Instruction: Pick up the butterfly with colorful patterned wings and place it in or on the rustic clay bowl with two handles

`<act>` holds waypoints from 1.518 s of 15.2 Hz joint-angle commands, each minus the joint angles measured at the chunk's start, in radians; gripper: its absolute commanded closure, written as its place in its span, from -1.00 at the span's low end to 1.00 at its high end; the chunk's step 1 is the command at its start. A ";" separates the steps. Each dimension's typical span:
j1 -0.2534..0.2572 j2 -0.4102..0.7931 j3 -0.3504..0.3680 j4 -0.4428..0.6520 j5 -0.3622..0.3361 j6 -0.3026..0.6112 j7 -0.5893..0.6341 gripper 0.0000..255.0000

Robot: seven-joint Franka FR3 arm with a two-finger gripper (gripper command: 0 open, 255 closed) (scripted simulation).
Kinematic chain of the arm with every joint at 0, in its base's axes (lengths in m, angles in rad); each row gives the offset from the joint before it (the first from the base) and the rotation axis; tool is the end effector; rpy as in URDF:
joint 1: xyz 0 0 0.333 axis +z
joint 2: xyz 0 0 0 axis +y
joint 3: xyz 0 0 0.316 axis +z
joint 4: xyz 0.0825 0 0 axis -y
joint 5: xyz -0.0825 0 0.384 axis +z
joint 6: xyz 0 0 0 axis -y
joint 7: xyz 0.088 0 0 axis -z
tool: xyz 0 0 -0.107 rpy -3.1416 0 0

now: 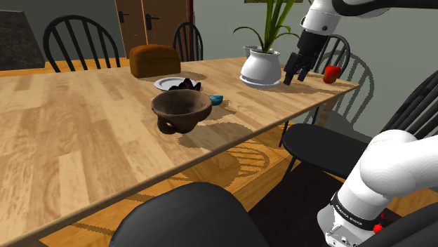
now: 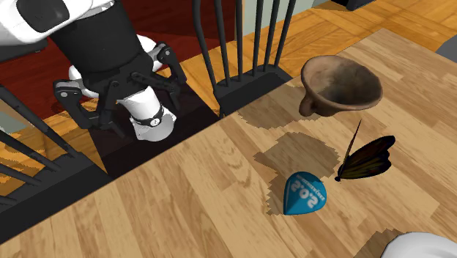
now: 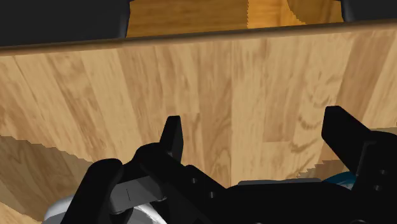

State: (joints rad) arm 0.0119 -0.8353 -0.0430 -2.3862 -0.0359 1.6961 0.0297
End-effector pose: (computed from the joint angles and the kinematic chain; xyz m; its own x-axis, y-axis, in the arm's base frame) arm 0.3058 -0.0172 0.6029 0.9884 -0.0466 0.1443 -0.0470 -0.9989 -0.0003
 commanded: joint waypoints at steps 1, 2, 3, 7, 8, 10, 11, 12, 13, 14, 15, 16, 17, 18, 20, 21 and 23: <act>0.000 0.000 0.000 0.000 0.000 0.000 0.000 -1.00; -0.005 0.033 0.025 0.020 0.026 -0.012 0.062 -1.00; -0.012 0.067 0.050 0.043 0.052 -0.023 0.124 -1.00; -0.037 0.219 0.133 0.148 0.151 -0.060 0.364 -1.00; -0.044 0.259 0.150 0.178 0.173 -0.067 0.424 -1.00; -0.056 0.342 0.181 0.241 0.217 -0.079 0.540 -1.00; -0.062 0.384 0.194 0.273 0.237 -0.084 0.597 -1.00; -0.067 0.427 0.206 0.306 0.257 -0.089 0.654 -1.00; -0.072 0.470 0.216 0.340 0.276 -0.092 0.711 -1.00; -0.076 0.513 0.225 0.375 0.294 -0.095 0.767 -1.00; -0.080 0.557 0.233 0.409 0.312 -0.097 0.822 -1.00; -0.084 0.600 0.239 0.444 0.329 -0.098 0.876 -1.00; -0.087 0.643 0.244 0.480 0.346 -0.098 0.929 -1.00; -0.089 0.686 0.248 0.515 0.363 -0.098 0.982 -1.00; -0.093 0.771 0.252 0.586 0.396 -0.096 1.084 -1.00; -0.094 0.813 0.253 0.621 0.412 -0.095 1.134 -1.00; -0.096 0.895 0.250 0.691 0.445 -0.089 1.230 -1.00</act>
State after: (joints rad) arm -0.0832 0.0224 0.2070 -1.7232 0.3900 1.6014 1.2033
